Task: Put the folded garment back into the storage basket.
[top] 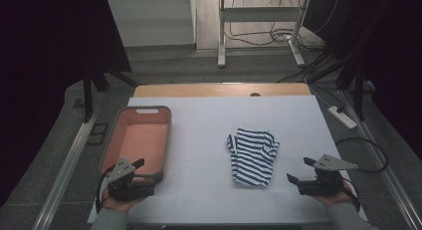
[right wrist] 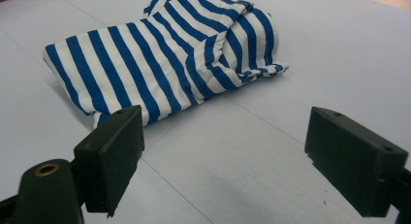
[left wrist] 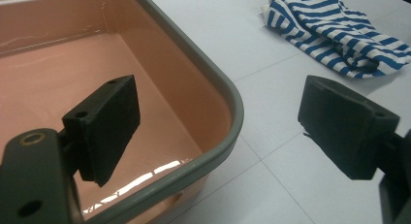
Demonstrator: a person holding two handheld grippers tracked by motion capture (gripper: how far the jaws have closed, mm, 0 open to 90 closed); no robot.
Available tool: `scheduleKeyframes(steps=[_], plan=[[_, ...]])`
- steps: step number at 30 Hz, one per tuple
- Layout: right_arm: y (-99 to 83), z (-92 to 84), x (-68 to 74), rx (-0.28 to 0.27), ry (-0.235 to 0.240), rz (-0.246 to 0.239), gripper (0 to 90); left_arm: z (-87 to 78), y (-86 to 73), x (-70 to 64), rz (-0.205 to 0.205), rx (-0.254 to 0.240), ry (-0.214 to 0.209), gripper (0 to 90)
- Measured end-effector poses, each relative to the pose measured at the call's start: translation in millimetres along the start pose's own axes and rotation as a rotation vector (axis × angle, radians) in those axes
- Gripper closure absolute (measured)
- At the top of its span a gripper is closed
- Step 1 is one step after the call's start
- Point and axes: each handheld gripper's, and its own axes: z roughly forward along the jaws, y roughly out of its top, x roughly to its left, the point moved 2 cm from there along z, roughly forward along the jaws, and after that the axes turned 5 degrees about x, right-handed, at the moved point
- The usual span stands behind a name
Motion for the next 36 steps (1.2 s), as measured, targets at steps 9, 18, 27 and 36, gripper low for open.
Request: scheduleKeyframes(steps=[9, 18, 27, 36], plan=[[-2.7, -0.2, -0.4, 0.013, 0.001, -0.005, 15.2, 2.3, 0.7, -0.8, 0.01, 0.002, 0.002, 15.2], [-2.1, 0.0, -0.1, 0.019, 0.0, 0.0, 15.4, 3.0, 1.7, -1.1, 0.012, 0.005, 0.004, 15.2], [-2.9, 2.3, 0.2, 0.038, 0.004, -0.002, 15.4, 3.9, 7.5, -5.6, 0.025, -0.002, 0.006, 15.1], [-3.2, 2.7, 0.2, 0.039, 0.0, -0.002, 15.3, 6.6, 12.5, -6.6, 0.032, 0.002, 0.007, 15.1]])
